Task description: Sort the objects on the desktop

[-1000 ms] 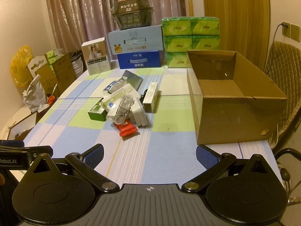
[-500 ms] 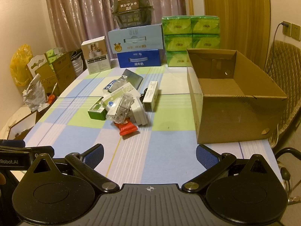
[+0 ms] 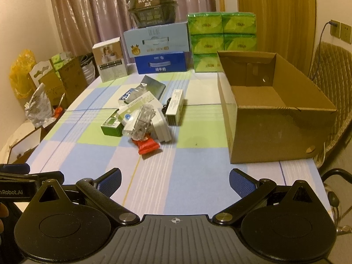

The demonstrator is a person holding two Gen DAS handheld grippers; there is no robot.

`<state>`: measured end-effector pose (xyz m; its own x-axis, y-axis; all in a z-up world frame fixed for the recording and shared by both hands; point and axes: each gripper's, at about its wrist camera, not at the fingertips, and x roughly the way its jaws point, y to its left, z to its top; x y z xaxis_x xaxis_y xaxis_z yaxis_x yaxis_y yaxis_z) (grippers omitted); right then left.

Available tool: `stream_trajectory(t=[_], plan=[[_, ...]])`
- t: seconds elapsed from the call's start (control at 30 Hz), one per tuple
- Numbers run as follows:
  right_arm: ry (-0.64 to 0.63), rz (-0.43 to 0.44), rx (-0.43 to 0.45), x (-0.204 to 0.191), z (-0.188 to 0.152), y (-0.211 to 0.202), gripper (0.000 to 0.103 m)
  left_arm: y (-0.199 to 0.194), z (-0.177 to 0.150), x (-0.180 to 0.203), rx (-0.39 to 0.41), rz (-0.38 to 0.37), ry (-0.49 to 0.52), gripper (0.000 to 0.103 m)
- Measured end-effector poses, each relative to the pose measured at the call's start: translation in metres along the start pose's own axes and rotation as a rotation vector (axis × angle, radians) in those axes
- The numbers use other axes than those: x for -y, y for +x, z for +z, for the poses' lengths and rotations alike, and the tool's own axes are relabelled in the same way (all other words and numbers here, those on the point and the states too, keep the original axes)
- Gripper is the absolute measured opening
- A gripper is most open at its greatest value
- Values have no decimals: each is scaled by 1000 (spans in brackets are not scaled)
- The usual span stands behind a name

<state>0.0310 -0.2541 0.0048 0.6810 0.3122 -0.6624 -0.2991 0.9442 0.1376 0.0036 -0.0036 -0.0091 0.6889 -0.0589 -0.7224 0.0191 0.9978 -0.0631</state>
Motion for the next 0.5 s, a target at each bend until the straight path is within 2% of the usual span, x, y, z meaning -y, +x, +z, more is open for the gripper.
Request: stream_trajectory(t=[0.2, 0.5], plan=[[26, 44, -15, 0, 9, 6, 101, 10, 2, -6, -23, -6, 0, 102], [-27, 88, -33, -17, 19, 35, 101, 24, 23, -26, -20, -3, 15, 102]])
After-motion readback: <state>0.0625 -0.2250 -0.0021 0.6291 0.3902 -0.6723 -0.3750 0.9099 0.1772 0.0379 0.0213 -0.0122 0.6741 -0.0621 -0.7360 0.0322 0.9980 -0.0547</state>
